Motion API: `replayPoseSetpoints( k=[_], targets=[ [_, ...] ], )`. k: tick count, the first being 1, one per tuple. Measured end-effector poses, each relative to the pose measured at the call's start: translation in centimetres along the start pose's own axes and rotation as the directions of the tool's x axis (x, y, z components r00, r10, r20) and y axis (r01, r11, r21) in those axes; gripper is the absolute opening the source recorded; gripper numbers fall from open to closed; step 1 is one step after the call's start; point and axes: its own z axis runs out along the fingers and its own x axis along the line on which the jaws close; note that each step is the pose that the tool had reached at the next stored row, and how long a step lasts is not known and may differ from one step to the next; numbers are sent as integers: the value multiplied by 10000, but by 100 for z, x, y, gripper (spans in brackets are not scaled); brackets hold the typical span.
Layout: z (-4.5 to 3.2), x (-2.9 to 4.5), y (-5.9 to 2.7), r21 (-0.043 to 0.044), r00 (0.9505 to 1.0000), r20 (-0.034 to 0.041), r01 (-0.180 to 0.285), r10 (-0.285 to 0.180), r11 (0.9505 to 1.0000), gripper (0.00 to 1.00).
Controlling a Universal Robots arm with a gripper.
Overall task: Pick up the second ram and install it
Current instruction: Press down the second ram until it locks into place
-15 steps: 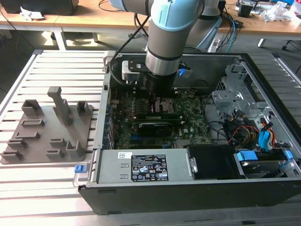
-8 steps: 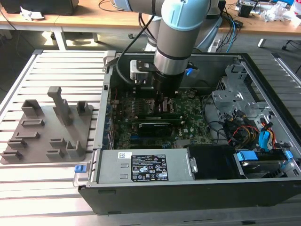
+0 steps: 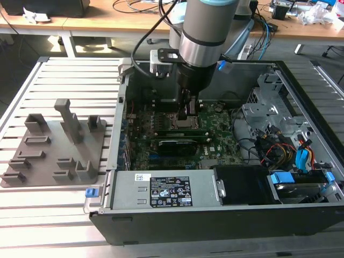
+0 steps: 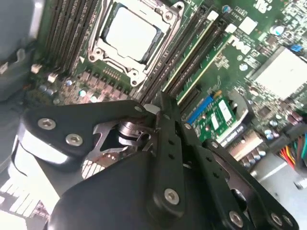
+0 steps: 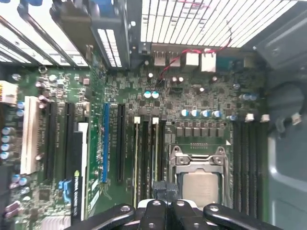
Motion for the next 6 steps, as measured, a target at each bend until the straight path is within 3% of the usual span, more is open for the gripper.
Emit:
replayPoseSetpoints(
  k=[6],
  targets=[
    [-25,-2,2,1,10000,6,1,-1,10000,11]
  ],
)
